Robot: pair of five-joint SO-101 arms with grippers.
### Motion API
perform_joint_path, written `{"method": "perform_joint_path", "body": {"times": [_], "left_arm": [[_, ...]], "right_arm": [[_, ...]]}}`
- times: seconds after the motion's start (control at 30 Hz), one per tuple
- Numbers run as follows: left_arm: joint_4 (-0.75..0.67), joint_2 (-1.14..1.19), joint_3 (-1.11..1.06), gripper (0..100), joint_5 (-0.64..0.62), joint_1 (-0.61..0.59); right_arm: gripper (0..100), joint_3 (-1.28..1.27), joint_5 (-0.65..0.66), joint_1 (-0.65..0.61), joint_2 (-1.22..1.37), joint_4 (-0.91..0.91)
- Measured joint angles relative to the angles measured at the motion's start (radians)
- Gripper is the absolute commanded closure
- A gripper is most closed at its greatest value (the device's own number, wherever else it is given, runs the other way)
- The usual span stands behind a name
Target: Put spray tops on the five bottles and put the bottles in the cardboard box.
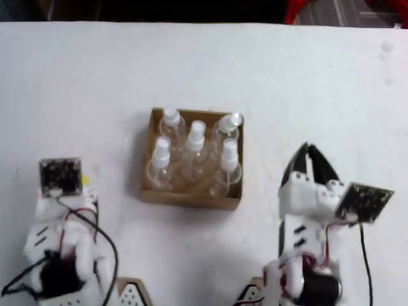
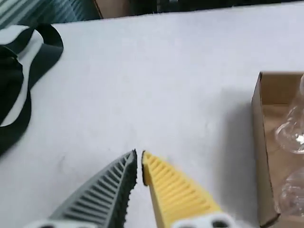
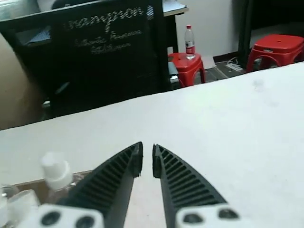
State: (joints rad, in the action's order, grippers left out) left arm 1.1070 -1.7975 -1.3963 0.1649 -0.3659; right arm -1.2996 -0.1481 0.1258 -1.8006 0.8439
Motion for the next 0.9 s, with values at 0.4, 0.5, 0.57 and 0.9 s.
{"method": "perform_joint_path", "body": {"times": [0.4,0.5,0.57,0.9], "left_arm": [[-0.169,0.011,-0.299,98,-0.026,0.018],[-0.160,0.011,-0.299,98,-0.126,0.051],[-0.126,0.011,-0.299,98,-0.181,0.081],[0.121,0.011,-0.299,98,-0.209,0.153]], "right_arm": [[98.2,-0.381,0.000,0.112,-0.008,-0.206],[98.2,-0.382,0.000,0.112,-0.002,-0.133],[98.1,-0.382,0.000,0.112,0.000,-0.060],[98.1,-0.382,0.000,0.112,0.000,0.245]]}}
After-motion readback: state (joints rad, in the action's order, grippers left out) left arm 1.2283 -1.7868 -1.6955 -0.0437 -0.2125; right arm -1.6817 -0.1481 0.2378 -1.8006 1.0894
